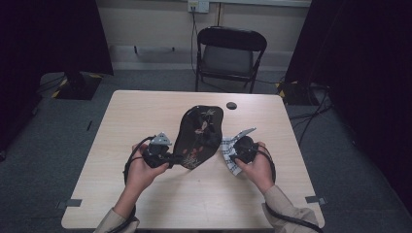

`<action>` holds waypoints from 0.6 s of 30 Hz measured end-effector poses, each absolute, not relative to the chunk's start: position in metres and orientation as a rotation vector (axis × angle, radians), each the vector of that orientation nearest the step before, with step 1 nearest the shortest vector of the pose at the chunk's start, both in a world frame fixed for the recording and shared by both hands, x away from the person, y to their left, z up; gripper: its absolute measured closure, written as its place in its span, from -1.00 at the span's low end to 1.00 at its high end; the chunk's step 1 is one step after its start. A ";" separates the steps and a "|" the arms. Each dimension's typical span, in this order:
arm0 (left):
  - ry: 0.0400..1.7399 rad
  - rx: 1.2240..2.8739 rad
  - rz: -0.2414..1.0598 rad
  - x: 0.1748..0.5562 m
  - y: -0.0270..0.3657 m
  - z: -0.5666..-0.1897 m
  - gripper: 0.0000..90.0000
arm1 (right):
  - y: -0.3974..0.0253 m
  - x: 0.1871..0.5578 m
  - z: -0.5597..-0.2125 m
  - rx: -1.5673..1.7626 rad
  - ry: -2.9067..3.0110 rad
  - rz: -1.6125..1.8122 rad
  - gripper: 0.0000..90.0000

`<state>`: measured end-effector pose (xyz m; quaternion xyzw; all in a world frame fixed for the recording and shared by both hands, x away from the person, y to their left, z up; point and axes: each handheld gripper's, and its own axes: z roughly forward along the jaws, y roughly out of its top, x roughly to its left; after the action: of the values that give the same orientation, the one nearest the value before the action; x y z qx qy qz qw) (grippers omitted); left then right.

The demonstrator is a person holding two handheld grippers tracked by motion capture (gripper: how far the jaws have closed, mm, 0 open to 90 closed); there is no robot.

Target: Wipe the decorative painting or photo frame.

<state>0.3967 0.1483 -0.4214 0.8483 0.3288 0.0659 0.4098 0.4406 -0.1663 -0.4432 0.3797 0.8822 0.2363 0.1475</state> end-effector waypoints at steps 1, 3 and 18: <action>0.828 2.136 0.166 0.397 0.148 -0.421 0.74 | -0.165 0.441 -0.445 1.094 2.538 0.679 0.33; 0.828 2.136 0.162 0.397 0.148 -0.421 0.74 | -0.163 0.442 -0.448 1.090 2.549 0.677 0.30; 0.832 2.131 0.160 0.397 0.149 -0.422 0.74 | -0.148 0.448 -0.463 1.070 2.627 0.735 0.83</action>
<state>0.3973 0.1489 -0.4217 0.8469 0.3305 0.0637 0.4117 0.4481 -0.1481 -0.4634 0.3630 0.8916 0.2494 0.1054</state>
